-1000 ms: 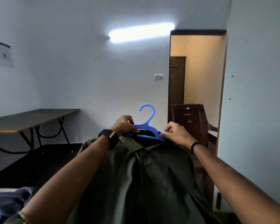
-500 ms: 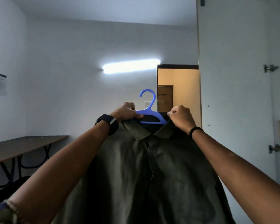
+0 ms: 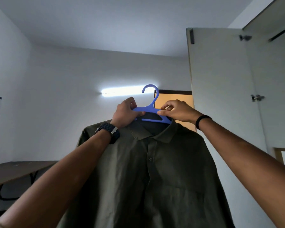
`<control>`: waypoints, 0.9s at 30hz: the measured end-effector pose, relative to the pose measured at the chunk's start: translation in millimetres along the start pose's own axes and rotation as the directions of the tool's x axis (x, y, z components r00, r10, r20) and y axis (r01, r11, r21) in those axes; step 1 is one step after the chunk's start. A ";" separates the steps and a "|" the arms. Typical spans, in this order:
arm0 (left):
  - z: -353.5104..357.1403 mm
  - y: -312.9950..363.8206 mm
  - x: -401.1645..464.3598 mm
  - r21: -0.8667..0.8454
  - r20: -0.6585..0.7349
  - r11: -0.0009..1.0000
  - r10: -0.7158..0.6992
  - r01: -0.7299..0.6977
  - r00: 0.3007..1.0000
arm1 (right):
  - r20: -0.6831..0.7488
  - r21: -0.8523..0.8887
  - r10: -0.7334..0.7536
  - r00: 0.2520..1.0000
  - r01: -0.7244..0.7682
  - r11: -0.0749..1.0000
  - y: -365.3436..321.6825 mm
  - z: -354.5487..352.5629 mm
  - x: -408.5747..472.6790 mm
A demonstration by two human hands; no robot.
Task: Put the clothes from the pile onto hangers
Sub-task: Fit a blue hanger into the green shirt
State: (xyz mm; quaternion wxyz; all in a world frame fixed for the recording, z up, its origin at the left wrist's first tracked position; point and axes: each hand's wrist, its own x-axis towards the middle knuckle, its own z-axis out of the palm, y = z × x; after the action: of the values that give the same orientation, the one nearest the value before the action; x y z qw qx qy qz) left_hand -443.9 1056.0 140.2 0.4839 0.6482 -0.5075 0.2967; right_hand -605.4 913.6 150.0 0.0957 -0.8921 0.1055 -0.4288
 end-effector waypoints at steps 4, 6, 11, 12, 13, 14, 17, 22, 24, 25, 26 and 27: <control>-8.3 5.7 2.0 -0.029 -0.057 0.999 0.022 -0.024 0.998 | -0.038 -0.040 -0.044 0.998 0.043 0.998 -12.1 -2.1 19.5; -15.0 -0.1 2.1 -0.069 -0.020 0.998 -0.003 0.001 1.000 | -0.053 -0.042 -0.065 0.996 0.063 0.997 -16.1 -0.5 24.8; -34.9 -32.9 -11.5 -0.019 0.153 0.999 -0.045 0.048 0.987 | -0.109 -0.015 -0.071 0.991 0.070 0.997 -20.2 0.4 26.7; -37.1 -40.3 -15.4 0.027 0.176 0.999 -0.024 0.019 0.984 | -0.104 -0.010 -0.072 0.992 0.071 0.997 -20.2 -1.2 26.9; -38.7 -47.2 -18.9 0.059 0.189 0.998 -0.009 -0.002 0.982 | -0.094 -0.006 -0.077 0.993 0.076 0.997 -20.5 -2.3 27.2; -39.6 -52.6 -21.6 0.069 0.194 0.998 -0.003 -0.011 0.981 | -0.080 -0.002 -0.081 0.994 0.081 0.997 -20.8 -2.3 27.5; -42.7 -67.0 -24.5 0.056 0.199 0.998 -0.032 0.022 0.979 | -0.039 0.021 -0.077 0.996 0.078 0.997 -23.4 2.4 28.4; -42.5 -75.4 -23.4 0.145 0.268 0.986 -0.121 0.084 0.956 | -0.008 0.052 -0.038 0.999 0.038 0.998 -22.9 12.9 24.0; -35.7 -64.9 -21.0 0.130 0.264 0.989 -0.098 0.065 0.960 | -0.004 0.063 -0.035 0.999 0.035 0.997 -22.8 18.6 21.6; -31.1 -56.4 -18.9 0.083 0.249 0.996 -0.065 0.046 0.966 | -0.004 0.072 -0.037 0.999 0.037 0.997 -22.9 21.0 20.6; -26.7 -46.1 -16.6 0.055 0.246 0.998 -0.036 0.024 0.969 | -0.003 0.082 -0.039 0.999 0.039 0.996 -23.1 22.9 19.8; -22.1 -36.3 -13.5 0.071 0.267 0.997 -0.016 -0.003 0.964 | -0.002 0.091 -0.039 0.999 0.039 0.995 -23.2 23.8 18.8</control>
State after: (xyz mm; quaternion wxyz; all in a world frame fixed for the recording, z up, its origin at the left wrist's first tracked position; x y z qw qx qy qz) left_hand -411.4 1082.1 124.3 0.3887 0.7007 -0.5552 0.2228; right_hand -572.7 932.7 155.4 0.1279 -0.8887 0.0684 -0.4349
